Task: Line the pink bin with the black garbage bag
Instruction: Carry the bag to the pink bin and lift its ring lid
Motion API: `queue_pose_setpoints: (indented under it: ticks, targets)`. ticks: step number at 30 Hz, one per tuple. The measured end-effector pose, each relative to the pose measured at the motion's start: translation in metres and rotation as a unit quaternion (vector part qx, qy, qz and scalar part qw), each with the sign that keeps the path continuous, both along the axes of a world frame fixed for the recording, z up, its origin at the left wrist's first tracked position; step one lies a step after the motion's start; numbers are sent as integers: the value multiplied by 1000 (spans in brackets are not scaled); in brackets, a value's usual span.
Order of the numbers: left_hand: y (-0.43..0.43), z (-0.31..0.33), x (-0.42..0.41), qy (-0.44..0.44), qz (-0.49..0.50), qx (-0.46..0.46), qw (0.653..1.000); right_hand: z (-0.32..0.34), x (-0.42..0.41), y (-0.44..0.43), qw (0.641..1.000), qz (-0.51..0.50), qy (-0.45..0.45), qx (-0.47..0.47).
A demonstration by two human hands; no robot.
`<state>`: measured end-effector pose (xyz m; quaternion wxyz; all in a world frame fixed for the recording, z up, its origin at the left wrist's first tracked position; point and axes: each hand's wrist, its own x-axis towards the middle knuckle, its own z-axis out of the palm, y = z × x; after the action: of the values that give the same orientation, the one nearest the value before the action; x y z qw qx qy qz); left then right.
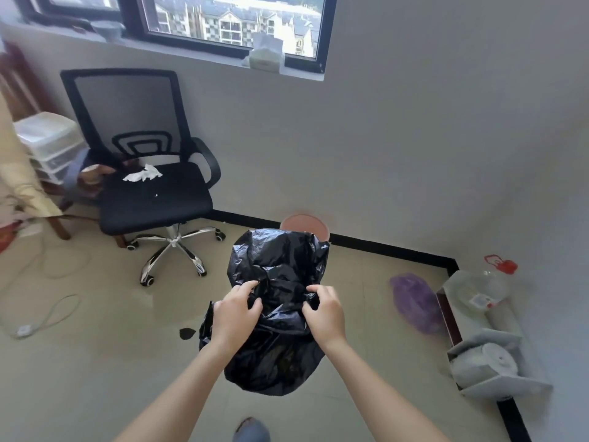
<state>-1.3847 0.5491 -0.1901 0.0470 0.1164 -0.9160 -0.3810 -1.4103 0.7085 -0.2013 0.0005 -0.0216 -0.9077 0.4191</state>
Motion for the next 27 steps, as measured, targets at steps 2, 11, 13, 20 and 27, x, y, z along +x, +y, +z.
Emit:
queue_pose_setpoints:
  ticks: [2,11,13,20,27]
  targets:
    - [-12,-1,-32,0,-8,7,1000,3,-28,-11,1000,-7,-3,1]
    - [-15,-15,-133,-17,-62,19,998,-3,-102,-10,998,-55,-21,33]
    - [-15,-23,-150,-27,-64,19,997,-6,-116,-8,998,-48,-32,31]
    - [0,-44,-216,-64,-78,0,995,-33,-176,4,996,-22,-84,26]
    - [35,-85,-294,-146,-96,-50,983,-78,-253,36,985,-42,-165,12]
